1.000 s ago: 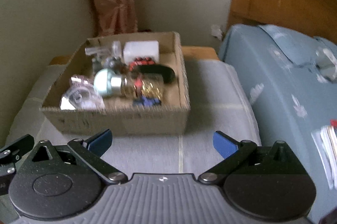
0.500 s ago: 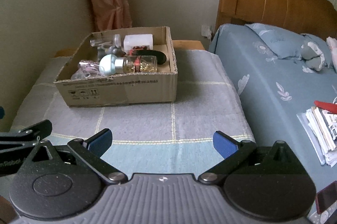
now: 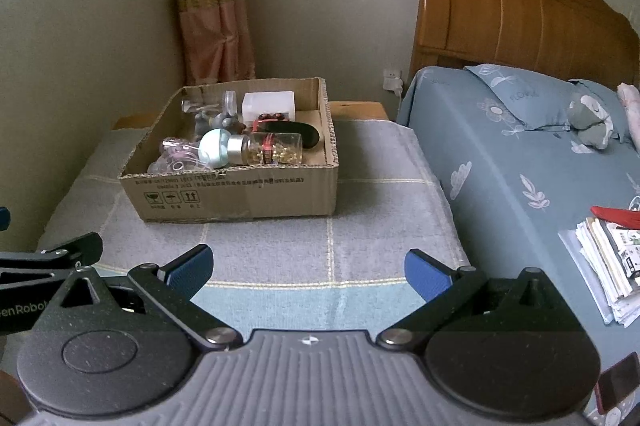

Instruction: Organize rigid objects

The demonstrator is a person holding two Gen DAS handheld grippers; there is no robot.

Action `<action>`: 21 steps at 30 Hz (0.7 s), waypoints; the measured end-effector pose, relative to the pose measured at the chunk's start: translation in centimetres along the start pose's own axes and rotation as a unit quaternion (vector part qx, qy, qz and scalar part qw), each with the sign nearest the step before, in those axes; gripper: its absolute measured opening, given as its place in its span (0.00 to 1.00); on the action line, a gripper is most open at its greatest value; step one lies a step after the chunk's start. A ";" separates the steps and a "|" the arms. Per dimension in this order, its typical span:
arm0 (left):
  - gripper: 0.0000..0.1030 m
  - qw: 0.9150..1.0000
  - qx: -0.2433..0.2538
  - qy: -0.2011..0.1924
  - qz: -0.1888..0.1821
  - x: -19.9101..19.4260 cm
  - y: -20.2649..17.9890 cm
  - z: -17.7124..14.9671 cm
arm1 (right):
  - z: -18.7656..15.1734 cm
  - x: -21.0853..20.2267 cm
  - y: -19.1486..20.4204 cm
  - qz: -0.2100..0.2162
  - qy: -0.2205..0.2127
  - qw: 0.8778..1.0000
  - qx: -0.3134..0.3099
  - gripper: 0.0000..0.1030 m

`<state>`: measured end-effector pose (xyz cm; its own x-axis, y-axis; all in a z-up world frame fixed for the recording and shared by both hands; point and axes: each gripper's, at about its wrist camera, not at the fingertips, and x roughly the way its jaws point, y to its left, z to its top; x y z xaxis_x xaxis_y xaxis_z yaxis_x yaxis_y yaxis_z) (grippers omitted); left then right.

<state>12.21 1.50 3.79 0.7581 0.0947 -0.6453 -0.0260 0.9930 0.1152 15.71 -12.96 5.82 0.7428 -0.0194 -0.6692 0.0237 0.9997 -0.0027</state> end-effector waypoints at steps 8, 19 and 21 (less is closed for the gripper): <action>0.98 1.000 -0.008 0.009 0.004 0.6 0.2 -0.1 | 0.0 0.5 0.4 0.000 0.006 1.000 -0.003 1.00; 0.98 1.000 -0.008 0.011 0.006 0.7 0.2 0.0 | 0.0 0.8 0.3 0.000 0.008 1.000 -0.001 1.00; 0.98 1.000 -0.008 0.010 0.007 0.7 0.3 0.0 | -0.1 0.9 0.3 0.000 0.009 1.000 -0.002 1.00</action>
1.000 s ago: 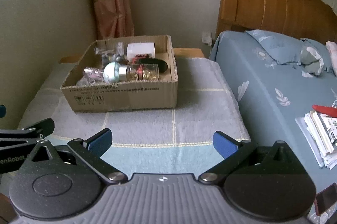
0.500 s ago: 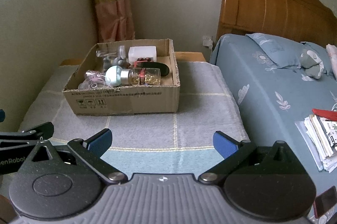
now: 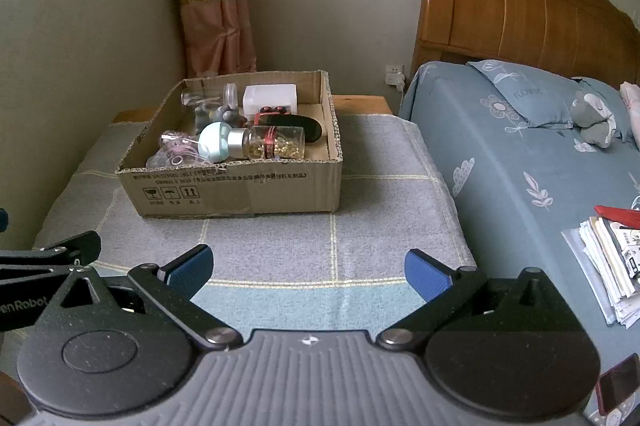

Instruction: Organize rigid objects

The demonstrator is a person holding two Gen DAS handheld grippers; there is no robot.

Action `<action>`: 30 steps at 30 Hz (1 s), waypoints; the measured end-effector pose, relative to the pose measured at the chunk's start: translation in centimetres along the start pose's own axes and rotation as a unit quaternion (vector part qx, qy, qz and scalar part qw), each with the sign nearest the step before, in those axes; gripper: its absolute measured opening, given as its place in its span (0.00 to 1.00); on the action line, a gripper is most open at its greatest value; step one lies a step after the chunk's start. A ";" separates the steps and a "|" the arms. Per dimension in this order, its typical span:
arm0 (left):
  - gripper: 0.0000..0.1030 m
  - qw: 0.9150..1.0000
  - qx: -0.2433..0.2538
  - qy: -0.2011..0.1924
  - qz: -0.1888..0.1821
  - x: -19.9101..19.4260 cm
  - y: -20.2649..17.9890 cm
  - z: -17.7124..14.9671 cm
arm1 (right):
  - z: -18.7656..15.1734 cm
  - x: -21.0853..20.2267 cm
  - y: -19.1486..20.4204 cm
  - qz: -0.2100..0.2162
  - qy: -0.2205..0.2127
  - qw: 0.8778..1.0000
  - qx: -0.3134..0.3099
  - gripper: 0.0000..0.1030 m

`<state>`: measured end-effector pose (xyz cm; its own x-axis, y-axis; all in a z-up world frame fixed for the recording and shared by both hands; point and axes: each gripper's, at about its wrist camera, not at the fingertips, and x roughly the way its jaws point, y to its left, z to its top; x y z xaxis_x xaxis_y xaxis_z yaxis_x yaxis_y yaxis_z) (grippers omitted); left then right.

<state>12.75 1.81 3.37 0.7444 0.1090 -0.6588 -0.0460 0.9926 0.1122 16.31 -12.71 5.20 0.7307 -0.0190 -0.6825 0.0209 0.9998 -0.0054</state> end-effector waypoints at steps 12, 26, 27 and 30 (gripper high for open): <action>0.98 1.000 0.004 0.001 0.009 0.2 -0.2 0.2 | -0.1 0.2 -0.4 -0.003 -0.001 1.000 0.002 1.00; 0.98 1.000 0.006 0.001 0.010 0.2 -0.3 0.2 | 0.0 0.2 -0.6 0.000 -0.002 1.000 0.002 1.00; 0.98 1.000 0.006 0.001 0.011 0.2 -0.3 0.2 | 0.0 0.2 -0.6 0.000 -0.002 1.000 0.001 1.00; 0.98 1.000 0.007 0.000 0.010 0.0 -0.4 0.2 | 0.0 0.2 -0.6 0.001 -0.002 1.000 0.001 1.00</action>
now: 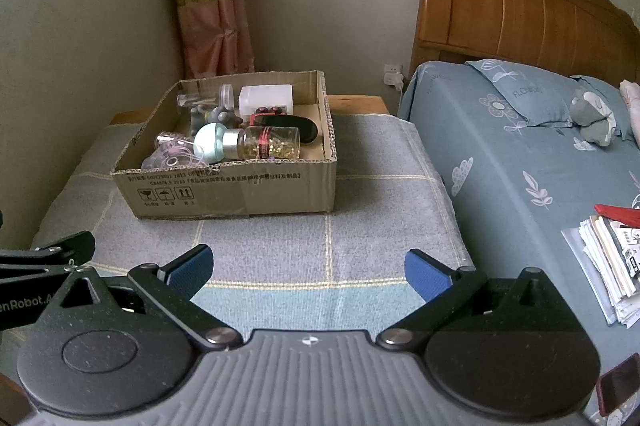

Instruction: Organize rigid objects

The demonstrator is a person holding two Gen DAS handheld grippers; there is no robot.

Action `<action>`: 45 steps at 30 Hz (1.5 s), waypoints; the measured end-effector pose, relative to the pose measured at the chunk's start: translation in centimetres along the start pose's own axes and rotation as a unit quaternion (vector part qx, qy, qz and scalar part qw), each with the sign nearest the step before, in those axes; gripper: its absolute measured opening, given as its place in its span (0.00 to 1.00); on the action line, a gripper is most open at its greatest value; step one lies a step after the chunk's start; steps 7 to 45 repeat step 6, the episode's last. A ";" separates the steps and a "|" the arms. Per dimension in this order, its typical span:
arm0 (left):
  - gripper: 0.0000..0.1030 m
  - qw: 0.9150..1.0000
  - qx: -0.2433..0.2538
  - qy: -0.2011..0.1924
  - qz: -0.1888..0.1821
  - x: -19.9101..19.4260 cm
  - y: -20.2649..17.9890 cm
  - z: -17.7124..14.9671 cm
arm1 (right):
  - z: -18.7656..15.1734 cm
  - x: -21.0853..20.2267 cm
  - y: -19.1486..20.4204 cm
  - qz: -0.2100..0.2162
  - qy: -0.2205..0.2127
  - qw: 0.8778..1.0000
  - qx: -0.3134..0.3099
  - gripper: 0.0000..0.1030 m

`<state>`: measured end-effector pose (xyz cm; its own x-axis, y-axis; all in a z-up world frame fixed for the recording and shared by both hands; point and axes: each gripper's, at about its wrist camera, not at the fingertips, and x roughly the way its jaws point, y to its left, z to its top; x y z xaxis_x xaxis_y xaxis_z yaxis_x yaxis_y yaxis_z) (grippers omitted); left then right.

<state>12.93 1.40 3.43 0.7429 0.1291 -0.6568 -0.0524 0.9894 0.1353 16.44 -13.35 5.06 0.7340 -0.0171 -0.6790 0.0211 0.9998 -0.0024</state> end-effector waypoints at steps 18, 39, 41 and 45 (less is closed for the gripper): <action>0.98 1.000 0.001 0.000 0.001 -0.1 -0.1 0.0 | -0.1 -0.1 -0.1 0.002 -0.003 1.000 0.001 1.00; 0.98 1.000 0.001 0.000 0.001 -0.1 -0.1 0.0 | -0.1 -0.1 -0.1 0.002 -0.003 1.000 0.001 1.00; 0.98 1.000 0.001 0.000 0.001 -0.1 -0.1 0.0 | -0.1 -0.1 -0.1 0.002 -0.003 1.000 0.001 1.00; 0.98 1.000 0.001 0.000 0.001 -0.1 -0.1 0.0 | -0.1 -0.1 -0.1 0.002 -0.003 1.000 0.001 1.00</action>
